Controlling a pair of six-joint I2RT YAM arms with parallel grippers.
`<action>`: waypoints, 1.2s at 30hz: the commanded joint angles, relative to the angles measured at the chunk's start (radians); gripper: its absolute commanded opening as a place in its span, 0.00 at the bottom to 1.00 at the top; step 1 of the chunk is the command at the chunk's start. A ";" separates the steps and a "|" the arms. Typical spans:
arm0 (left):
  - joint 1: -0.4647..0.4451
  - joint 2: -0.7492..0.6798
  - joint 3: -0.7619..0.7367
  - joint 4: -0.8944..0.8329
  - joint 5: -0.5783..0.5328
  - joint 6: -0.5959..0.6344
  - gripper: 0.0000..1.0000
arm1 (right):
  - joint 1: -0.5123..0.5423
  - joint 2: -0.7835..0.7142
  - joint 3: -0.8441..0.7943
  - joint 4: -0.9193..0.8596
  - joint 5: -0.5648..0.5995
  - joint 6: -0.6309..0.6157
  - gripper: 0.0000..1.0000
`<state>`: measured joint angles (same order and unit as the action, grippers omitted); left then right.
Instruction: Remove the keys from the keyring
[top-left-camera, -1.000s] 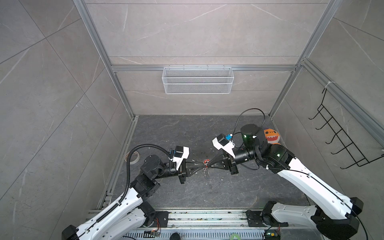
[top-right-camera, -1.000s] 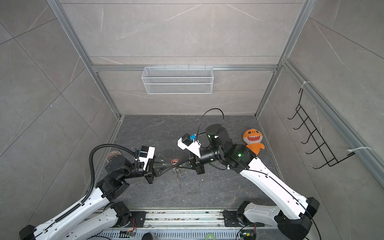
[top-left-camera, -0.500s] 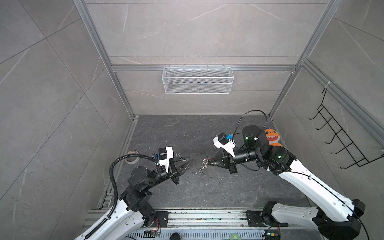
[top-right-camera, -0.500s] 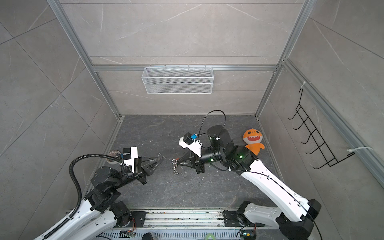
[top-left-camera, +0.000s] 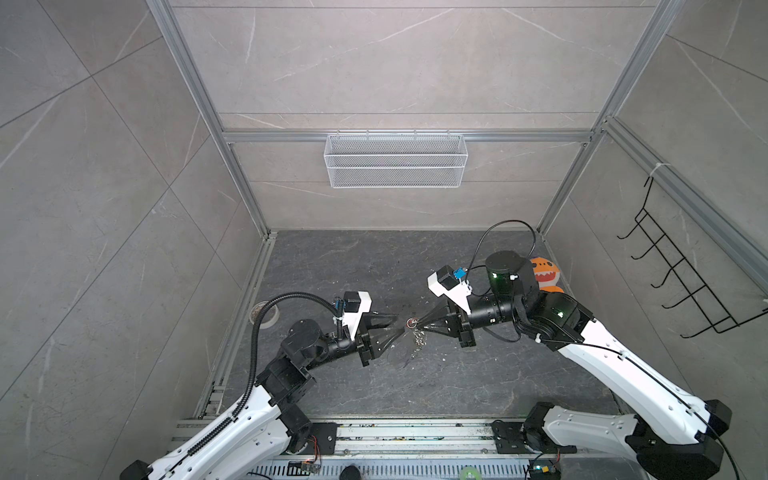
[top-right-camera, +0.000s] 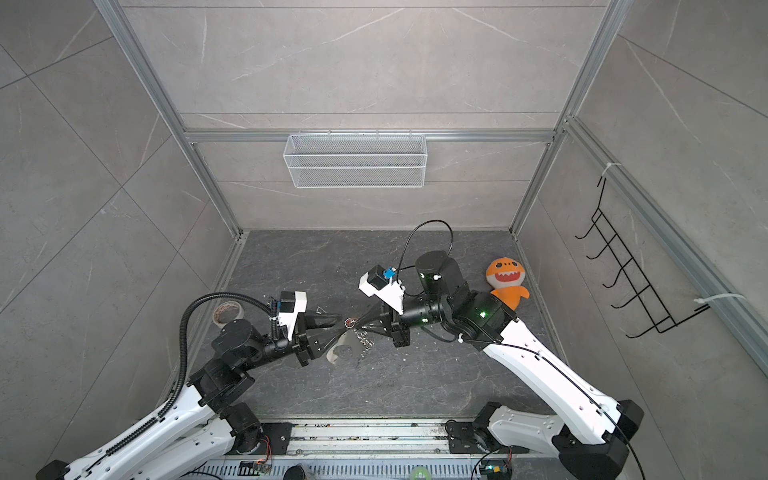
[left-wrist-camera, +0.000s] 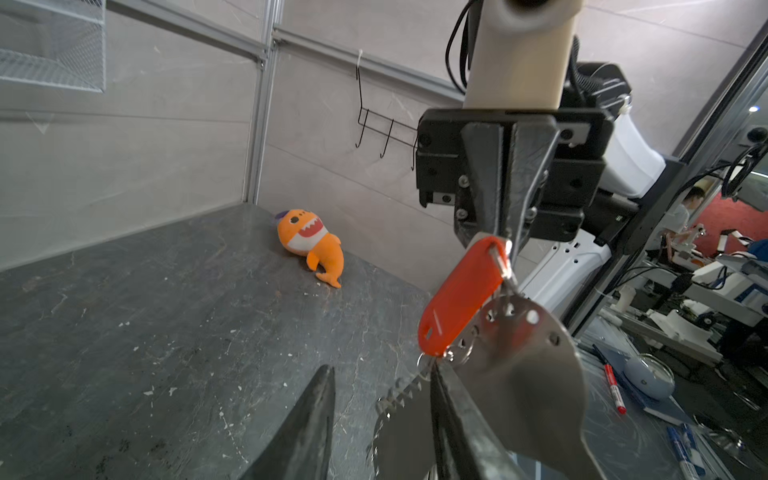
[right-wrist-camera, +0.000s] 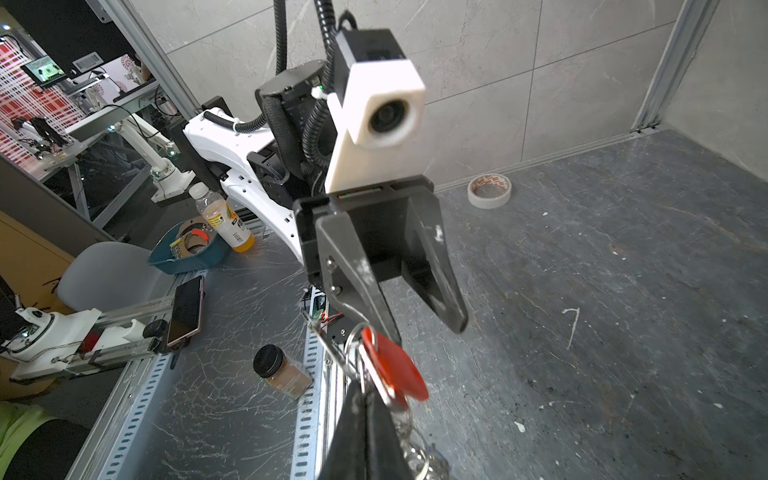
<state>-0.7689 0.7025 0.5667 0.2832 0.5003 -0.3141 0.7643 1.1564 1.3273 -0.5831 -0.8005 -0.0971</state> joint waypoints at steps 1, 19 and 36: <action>0.001 -0.008 0.046 0.043 0.034 0.025 0.41 | -0.007 -0.019 -0.001 -0.003 -0.023 -0.005 0.00; -0.002 0.062 0.098 0.125 0.149 0.051 0.44 | -0.006 0.005 0.007 -0.009 -0.088 -0.012 0.00; -0.021 0.075 0.104 0.152 0.187 0.033 0.35 | -0.006 0.016 0.011 -0.007 -0.097 -0.015 0.00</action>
<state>-0.7795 0.7822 0.6376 0.3748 0.6571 -0.2836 0.7631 1.1667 1.3273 -0.5884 -0.8799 -0.1009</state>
